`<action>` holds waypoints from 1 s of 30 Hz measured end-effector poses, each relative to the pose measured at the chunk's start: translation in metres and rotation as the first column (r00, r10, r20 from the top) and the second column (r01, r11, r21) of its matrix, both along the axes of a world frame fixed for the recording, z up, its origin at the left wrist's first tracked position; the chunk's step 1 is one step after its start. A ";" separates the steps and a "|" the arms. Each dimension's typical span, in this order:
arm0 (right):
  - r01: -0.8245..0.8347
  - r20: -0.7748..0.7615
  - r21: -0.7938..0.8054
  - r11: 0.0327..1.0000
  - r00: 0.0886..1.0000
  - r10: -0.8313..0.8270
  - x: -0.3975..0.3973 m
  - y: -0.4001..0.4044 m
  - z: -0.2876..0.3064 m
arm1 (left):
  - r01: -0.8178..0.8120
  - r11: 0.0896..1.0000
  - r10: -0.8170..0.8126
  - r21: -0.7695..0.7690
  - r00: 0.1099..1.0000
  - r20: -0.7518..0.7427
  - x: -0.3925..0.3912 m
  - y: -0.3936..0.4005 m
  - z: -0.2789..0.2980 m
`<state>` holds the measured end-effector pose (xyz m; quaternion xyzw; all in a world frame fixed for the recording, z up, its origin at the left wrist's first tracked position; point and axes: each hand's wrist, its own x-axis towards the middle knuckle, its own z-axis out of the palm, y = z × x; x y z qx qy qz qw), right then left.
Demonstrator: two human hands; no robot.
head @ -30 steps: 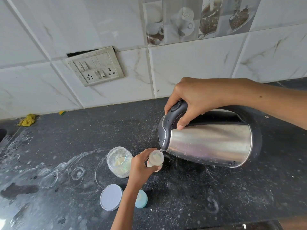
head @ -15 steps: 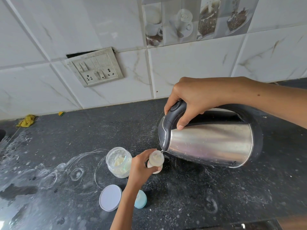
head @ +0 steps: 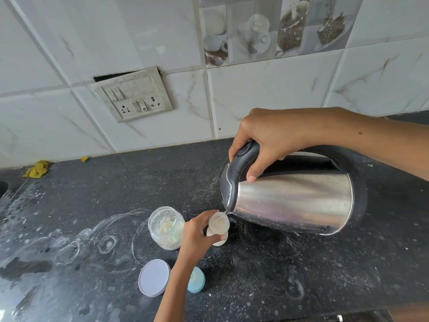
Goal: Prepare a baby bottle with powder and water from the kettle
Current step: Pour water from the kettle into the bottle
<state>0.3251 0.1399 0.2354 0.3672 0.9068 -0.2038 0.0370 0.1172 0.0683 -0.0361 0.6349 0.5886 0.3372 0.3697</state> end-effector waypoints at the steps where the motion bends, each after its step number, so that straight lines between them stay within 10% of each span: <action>1: -0.002 0.002 -0.004 1.000 1.000 0.002 0.000 0.000 0.000 | -0.002 1.000 0.002 -0.001 1.000 0.001 0.000 0.000 0.000; 17: 0.004 -0.066 -0.029 1.000 0.998 -0.006 0.010 -0.001 -0.007 | -0.016 1.000 0.017 -0.022 0.998 0.053 0.002 -0.003 0.008; 30: 0.313 -0.549 -0.022 0.949 0.790 -0.273 0.072 -0.036 -0.066 | -0.145 0.988 0.135 0.055 0.978 0.157 0.003 -0.012 0.021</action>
